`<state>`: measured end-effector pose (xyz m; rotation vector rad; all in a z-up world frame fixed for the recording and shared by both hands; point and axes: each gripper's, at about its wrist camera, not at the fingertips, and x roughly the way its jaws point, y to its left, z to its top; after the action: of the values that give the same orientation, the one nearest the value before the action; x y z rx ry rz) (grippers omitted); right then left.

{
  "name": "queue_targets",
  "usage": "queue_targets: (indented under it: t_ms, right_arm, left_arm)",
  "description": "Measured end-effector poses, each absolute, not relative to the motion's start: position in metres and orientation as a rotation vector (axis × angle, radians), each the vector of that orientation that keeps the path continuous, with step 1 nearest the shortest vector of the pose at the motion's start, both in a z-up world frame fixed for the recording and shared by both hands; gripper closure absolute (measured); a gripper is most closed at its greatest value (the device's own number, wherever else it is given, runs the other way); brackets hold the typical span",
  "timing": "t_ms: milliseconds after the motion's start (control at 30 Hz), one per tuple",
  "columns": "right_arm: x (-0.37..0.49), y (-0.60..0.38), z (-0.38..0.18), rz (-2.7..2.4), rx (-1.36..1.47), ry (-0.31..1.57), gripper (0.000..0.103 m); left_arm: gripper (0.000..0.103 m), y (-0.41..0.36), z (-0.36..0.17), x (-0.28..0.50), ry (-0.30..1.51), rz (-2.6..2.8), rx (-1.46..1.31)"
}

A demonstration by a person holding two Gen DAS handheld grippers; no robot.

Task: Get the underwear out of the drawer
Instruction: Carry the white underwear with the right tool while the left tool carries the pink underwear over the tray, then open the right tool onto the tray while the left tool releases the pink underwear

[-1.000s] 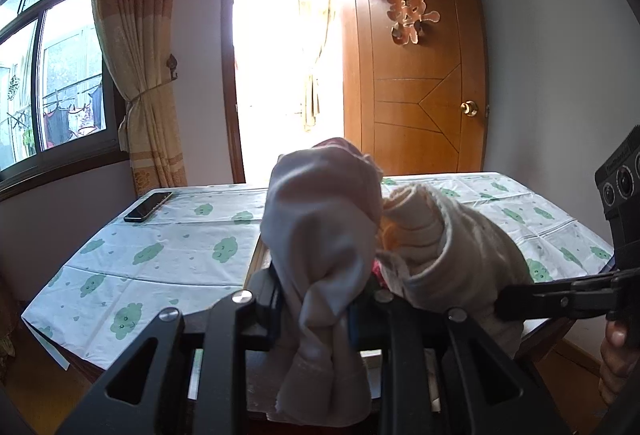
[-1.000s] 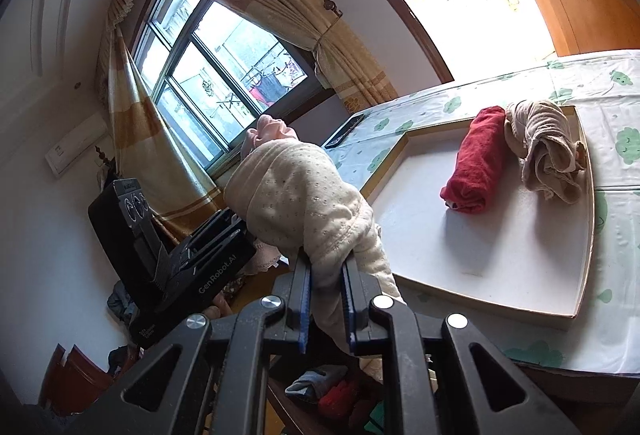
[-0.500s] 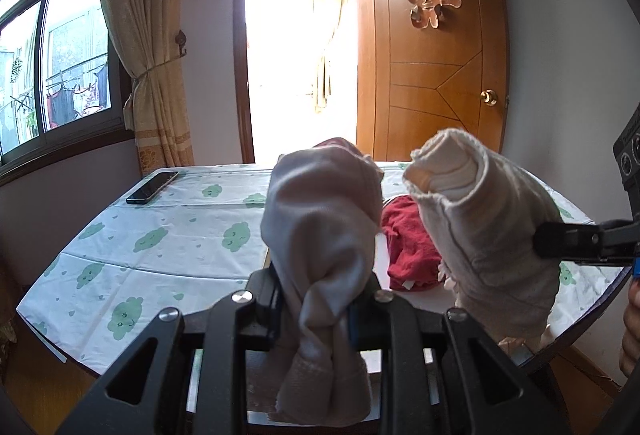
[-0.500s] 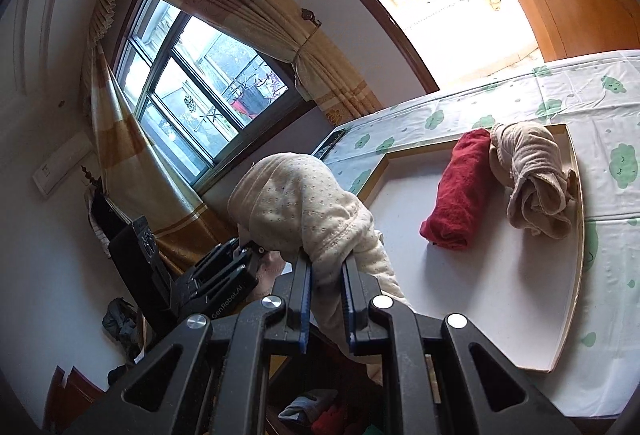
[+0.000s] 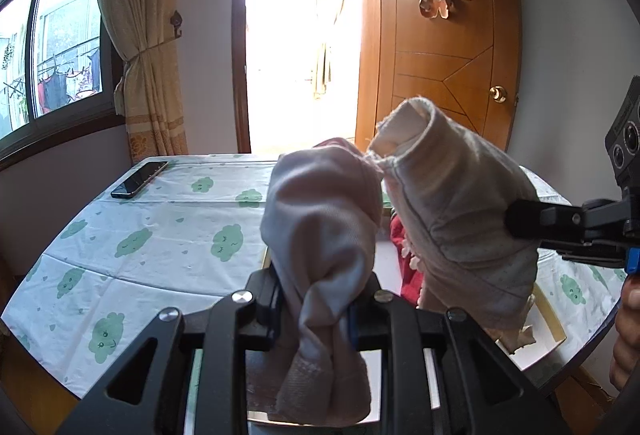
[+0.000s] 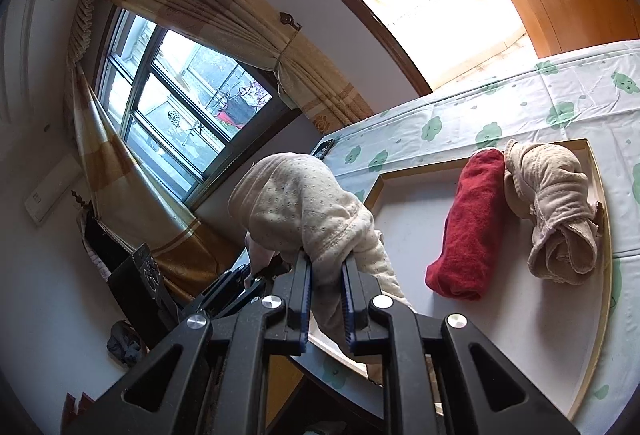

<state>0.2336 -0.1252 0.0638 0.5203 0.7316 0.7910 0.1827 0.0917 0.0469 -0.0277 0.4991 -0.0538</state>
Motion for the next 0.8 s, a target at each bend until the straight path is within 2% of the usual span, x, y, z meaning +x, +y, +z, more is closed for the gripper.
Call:
queue_targets:
  t_ms: [400,800]
  right_arm:
    - [0.298,-0.106,0.033,0.741,0.646,0.823,0.089]
    - [0.345,-0.104,0.008,0.636,0.641,0.853,0.088]
  left_arm:
    - [0.081,0.11,0.034,0.235,0.589,-0.042,-0.09]
    - [0.081,0.107,0.005,0.293,0.74,-0.085,-0.183]
